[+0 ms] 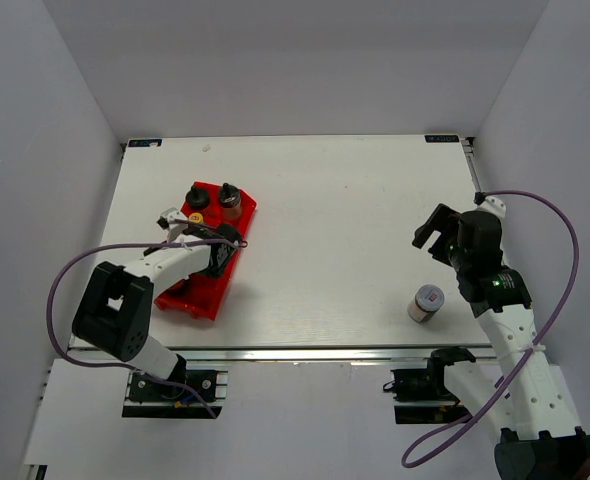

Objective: Organize the condiment bottles

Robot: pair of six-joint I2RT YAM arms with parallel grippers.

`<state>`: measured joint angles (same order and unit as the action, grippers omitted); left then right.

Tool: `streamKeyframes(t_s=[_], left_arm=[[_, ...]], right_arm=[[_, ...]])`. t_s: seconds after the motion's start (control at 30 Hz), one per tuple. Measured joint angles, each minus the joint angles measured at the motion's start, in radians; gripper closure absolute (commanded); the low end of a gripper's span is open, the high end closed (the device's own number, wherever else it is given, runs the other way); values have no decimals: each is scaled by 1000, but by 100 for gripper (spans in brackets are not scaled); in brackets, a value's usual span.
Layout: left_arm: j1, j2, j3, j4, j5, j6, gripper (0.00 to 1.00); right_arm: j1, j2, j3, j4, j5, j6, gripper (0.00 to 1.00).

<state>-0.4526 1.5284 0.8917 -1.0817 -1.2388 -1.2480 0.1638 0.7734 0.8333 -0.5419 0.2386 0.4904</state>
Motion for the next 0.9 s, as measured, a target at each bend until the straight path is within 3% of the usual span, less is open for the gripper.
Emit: streamKeyframes(t_s=[0.6,0.73,0.9], left_arm=[[0,-262,84,-74,187,-42,2],[-2,-276,127,-9,218,-21,2],[-10,-386,152,186,286,87,2]], right_arm=[[0,11,0,-1,-29,-5,11],[0,10,0,-1,-36,-9,11],[0,6,0,-1,-44,-16,11]])
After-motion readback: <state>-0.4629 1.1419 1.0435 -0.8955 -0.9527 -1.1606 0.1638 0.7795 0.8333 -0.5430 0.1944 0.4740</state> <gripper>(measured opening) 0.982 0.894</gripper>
